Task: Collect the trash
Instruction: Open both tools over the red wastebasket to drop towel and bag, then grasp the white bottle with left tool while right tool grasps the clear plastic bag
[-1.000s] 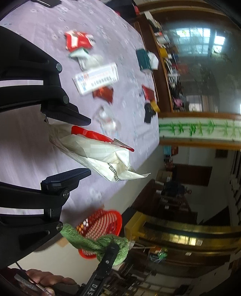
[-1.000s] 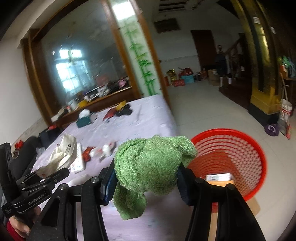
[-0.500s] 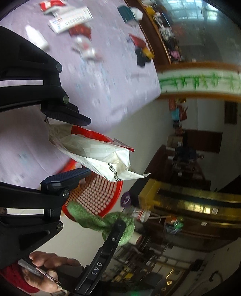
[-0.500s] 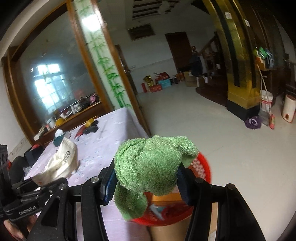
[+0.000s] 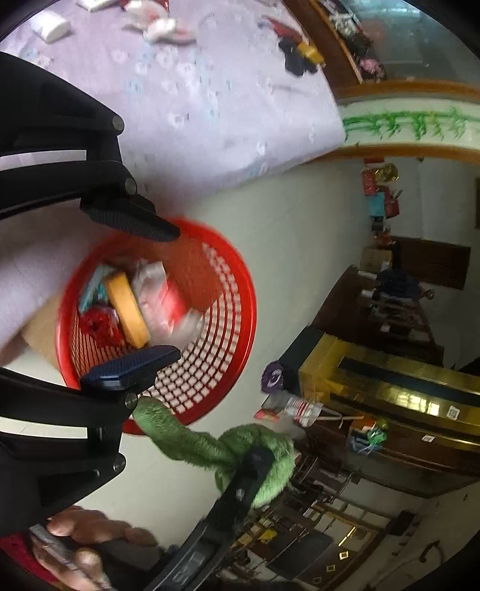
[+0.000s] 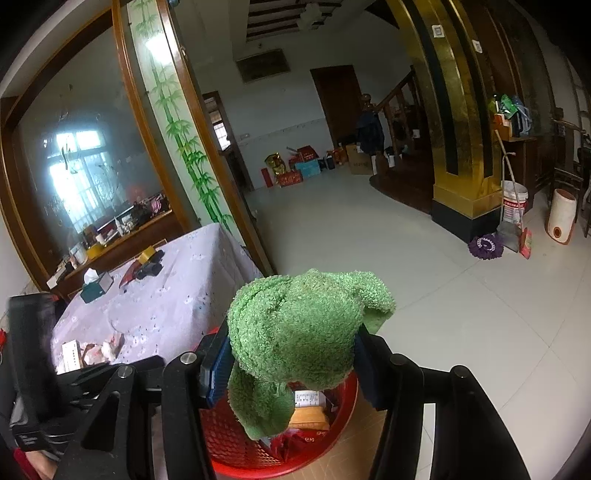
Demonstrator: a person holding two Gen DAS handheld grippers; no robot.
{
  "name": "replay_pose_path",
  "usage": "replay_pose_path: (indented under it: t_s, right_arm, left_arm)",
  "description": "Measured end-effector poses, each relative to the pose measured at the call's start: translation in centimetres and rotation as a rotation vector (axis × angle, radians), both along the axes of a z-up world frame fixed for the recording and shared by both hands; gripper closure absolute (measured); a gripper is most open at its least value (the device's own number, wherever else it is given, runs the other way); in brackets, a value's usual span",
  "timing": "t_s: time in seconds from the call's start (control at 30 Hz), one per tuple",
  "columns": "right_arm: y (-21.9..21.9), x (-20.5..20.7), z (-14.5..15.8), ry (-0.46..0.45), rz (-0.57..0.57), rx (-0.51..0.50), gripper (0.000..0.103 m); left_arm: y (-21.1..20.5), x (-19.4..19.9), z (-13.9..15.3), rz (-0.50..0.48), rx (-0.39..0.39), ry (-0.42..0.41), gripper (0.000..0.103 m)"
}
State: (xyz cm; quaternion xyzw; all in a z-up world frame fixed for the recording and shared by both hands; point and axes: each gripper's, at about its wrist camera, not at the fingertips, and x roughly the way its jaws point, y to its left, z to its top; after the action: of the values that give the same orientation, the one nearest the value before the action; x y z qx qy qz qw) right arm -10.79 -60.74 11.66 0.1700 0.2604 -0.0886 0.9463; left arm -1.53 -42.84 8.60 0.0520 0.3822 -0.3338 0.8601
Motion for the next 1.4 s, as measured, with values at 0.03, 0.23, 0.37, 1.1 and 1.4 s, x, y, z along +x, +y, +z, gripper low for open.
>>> replay_pose_path:
  t_s: [0.03, 0.23, 0.37, 1.1, 1.4]
  right_arm:
    - [0.0, 0.6, -0.4, 0.012, 0.007, 0.005, 0.042]
    - [1.3, 4.3, -3.0, 0.108, 0.074, 0.02, 0.031]
    - [2.2, 5.7, -5.0, 0.203, 0.093, 0.038, 0.022]
    - [16.4, 1.8, -1.6, 0.094, 0.257, 0.008, 0.02]
    - [21.2, 1.5, -1.3, 0.079, 0.342, -0.057, 0.02]
  left_arm:
    - [0.9, -0.2, 0.2, 0.021, -0.005, -0.014, 0.04]
    - [7.7, -1.8, 0.9, 0.138, -0.006, -0.074, 0.037]
    - [11.4, -2.8, 1.6, 0.184, -0.005, -0.102, 0.035]
    - [23.9, -5.4, 0.1, 0.283, -0.01, -0.099, 0.032]
    - [30.8, -4.7, -1.2, 0.331, 0.033, -0.084, 0.032]
